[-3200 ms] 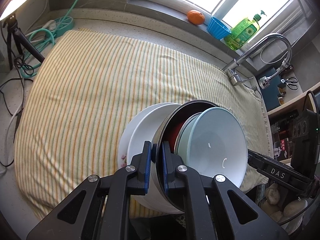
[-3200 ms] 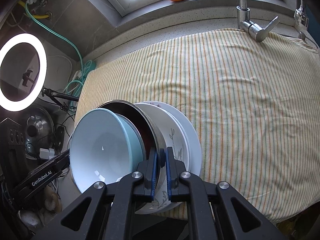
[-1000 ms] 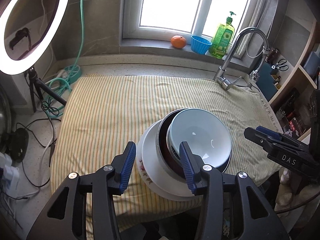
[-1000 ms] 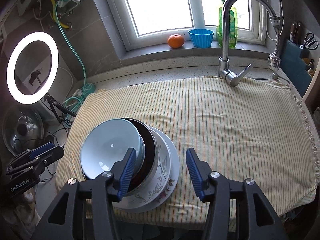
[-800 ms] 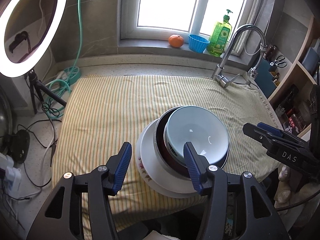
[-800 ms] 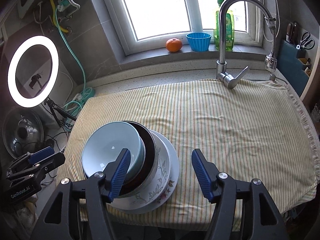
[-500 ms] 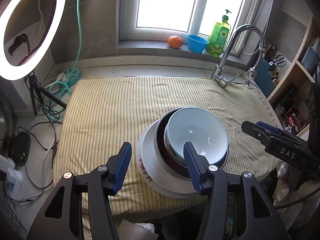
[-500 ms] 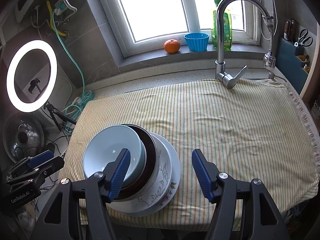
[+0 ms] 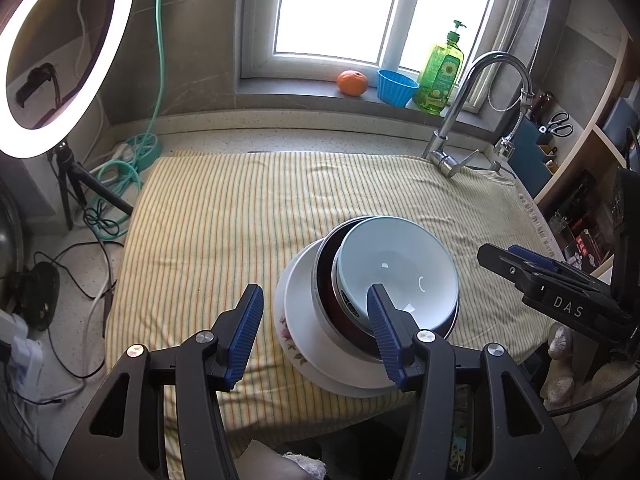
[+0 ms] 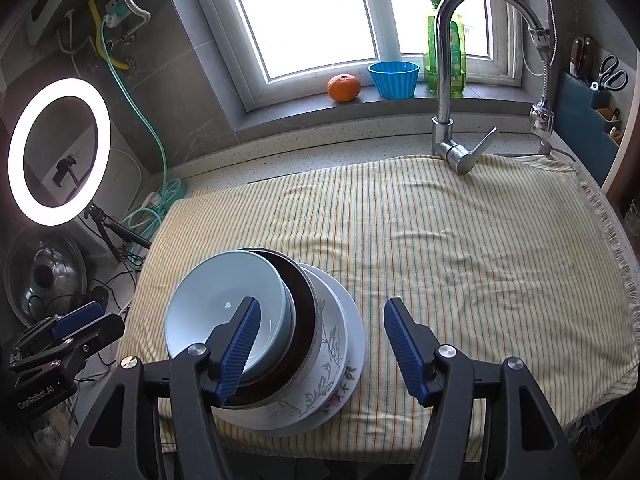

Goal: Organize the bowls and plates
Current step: 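Open both tools and pull them back from the stacked dishes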

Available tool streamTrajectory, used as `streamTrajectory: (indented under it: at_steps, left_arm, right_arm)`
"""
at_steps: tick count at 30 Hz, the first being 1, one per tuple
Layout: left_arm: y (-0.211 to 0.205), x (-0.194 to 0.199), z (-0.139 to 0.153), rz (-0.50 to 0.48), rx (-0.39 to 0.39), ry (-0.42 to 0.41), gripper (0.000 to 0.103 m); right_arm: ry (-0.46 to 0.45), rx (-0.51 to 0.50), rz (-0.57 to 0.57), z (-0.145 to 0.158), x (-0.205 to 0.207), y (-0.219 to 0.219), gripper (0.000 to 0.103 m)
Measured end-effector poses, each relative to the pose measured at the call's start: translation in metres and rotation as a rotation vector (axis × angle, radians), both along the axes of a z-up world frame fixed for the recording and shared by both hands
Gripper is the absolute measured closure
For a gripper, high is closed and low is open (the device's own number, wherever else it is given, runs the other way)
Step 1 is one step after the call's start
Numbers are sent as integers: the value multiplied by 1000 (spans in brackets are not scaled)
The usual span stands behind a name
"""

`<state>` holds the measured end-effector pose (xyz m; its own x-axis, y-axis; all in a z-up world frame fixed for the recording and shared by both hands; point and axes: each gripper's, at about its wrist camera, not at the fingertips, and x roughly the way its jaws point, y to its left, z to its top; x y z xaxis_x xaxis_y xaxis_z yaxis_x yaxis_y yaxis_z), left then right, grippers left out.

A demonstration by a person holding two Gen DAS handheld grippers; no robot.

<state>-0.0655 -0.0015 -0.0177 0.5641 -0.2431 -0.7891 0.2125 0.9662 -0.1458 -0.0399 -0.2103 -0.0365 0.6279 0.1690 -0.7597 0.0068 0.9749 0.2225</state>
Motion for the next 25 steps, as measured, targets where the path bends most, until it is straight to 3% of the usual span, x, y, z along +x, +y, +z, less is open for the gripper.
streamTrajectory:
  at_steps: [25]
  left_arm:
    - [1, 3, -1, 15, -5, -10, 48]
  right_arm:
    - [27, 6, -16, -9, 3, -8, 42]
